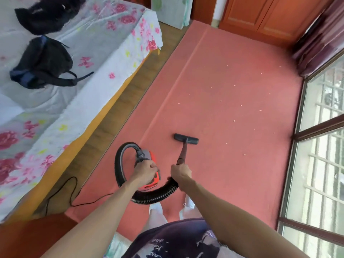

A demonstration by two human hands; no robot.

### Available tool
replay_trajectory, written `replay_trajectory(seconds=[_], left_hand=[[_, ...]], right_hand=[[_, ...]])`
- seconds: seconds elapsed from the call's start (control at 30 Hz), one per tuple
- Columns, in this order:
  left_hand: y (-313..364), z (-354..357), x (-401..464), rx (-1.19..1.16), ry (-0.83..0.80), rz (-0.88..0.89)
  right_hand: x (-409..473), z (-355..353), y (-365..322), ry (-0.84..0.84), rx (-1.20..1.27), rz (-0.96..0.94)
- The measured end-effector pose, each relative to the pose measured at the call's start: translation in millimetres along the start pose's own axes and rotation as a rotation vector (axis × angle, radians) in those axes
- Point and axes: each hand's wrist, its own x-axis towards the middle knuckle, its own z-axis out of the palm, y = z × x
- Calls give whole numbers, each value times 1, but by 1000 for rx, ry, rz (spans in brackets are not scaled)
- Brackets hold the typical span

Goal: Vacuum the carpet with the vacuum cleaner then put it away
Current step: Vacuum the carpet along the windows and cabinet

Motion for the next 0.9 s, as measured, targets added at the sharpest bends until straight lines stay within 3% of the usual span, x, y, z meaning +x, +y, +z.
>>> replay_trajectory(seconds=[0.13,0.27,0.43,0.7,0.9], left_hand=[[22,17,13,-15,-27,-4],[31,27,24,-82,-30,-35],[37,17,42,-152,14,-59],[56,-35,107,-183,63,-75],[77,-58,152,-230,-2,-131]], right_hand=[[10,-8,10,28,-152,-11],[23,-6,9,-42,-94,-28],[52,-22,-39,-93,-7,-2],[105,-49,-120,-19,100,62],[60,-4,-117,-205,79,125]])
